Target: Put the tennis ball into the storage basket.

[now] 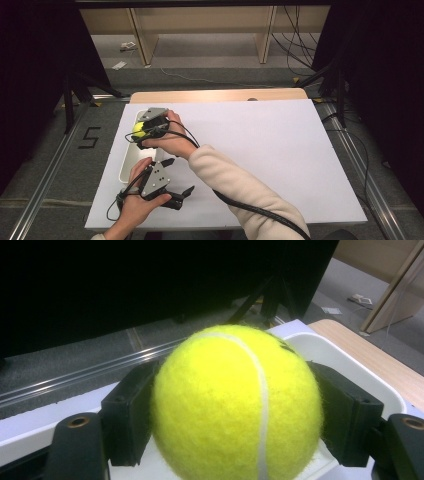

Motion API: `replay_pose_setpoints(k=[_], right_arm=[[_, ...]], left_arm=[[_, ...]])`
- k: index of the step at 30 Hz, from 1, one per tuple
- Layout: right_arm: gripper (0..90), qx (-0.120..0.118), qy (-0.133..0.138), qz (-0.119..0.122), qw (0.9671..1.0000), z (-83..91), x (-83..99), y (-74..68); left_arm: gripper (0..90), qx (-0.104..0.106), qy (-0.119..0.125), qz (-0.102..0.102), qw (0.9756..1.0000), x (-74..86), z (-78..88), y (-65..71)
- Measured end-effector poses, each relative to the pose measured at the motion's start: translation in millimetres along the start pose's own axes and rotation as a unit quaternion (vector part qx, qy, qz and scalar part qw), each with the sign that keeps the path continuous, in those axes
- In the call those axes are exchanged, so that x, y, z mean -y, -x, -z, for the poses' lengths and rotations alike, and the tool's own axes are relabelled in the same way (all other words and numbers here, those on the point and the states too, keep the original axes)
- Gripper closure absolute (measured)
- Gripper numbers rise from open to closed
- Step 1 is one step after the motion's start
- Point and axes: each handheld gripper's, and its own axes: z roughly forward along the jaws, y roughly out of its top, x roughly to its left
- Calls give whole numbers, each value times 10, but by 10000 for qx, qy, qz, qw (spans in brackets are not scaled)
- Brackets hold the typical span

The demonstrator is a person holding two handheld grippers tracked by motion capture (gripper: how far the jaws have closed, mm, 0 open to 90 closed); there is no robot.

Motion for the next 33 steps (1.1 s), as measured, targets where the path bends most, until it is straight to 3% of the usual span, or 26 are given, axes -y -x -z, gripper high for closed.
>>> replay_pose_setpoints(k=[33], right_arm=[[265, -141, -223, 35, 9996, -136, 75, -23]], left_arm=[[0, 19, 0, -12, 10000, 2, 6, -4]])
